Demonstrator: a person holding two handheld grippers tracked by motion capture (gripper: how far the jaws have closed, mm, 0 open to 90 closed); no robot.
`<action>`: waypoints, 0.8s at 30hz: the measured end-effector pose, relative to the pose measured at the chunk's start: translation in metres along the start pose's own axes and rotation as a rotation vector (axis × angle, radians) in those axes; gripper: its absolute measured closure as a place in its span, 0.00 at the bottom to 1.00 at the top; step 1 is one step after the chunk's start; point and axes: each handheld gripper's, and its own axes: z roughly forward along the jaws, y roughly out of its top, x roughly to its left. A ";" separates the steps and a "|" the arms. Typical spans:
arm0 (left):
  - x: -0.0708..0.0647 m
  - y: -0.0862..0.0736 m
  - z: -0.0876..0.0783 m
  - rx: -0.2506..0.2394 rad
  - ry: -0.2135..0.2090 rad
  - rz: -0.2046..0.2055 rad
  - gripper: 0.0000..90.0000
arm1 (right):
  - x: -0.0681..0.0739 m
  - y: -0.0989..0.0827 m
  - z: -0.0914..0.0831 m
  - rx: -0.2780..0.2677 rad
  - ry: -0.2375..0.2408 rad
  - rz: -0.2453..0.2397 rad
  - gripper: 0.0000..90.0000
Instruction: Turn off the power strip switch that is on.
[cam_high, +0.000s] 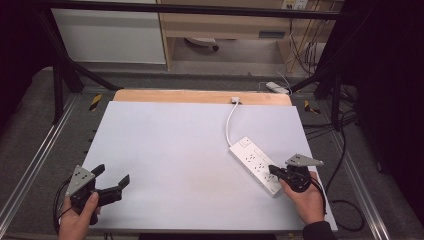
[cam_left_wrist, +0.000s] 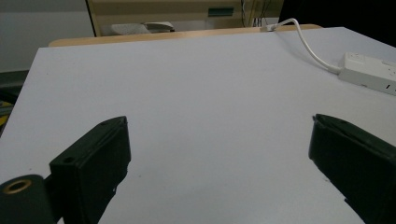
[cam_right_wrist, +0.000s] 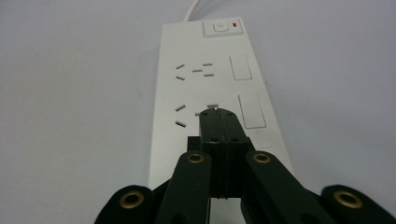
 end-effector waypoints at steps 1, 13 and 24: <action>0.000 0.000 0.000 0.000 0.000 0.000 0.06 | 0.001 0.000 0.001 -0.004 0.004 -0.004 1.00; 0.000 0.000 0.000 -0.001 0.001 0.000 0.06 | 0.011 0.007 0.006 -0.013 0.027 -0.013 1.00; 0.000 0.000 0.000 -0.002 0.002 0.001 0.06 | 0.016 0.011 0.007 -0.039 0.048 0.006 0.94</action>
